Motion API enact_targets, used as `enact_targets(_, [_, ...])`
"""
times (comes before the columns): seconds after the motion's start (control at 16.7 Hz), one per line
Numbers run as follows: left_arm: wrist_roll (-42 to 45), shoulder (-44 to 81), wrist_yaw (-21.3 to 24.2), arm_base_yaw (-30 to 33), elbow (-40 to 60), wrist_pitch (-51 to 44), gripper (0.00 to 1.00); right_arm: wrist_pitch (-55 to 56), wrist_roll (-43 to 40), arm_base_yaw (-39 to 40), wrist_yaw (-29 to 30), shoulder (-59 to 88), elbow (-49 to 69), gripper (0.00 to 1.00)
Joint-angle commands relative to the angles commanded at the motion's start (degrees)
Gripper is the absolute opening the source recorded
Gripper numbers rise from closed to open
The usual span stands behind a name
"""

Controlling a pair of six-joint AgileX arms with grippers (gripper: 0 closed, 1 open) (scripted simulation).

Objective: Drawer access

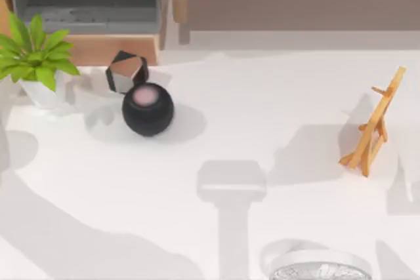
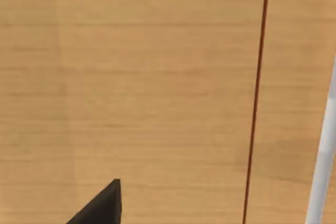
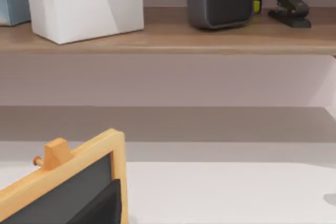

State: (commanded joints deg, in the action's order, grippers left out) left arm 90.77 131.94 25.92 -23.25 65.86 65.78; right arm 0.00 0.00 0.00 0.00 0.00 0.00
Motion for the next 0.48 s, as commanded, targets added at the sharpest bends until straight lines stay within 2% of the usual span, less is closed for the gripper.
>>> enact_targets(0.42, [0.0, 1.8, -0.7, 0.7, 3.7, -1.9, 1.00, 0.0, 0.0, 0.0, 0.0, 0.0, 0.0, 1.00])
enact_targets(0.48, [0.0, 1.8, -0.7, 0.7, 3.7, -1.9, 0.92, 0.0, 0.0, 0.0, 0.0, 0.0, 0.0, 1.00])
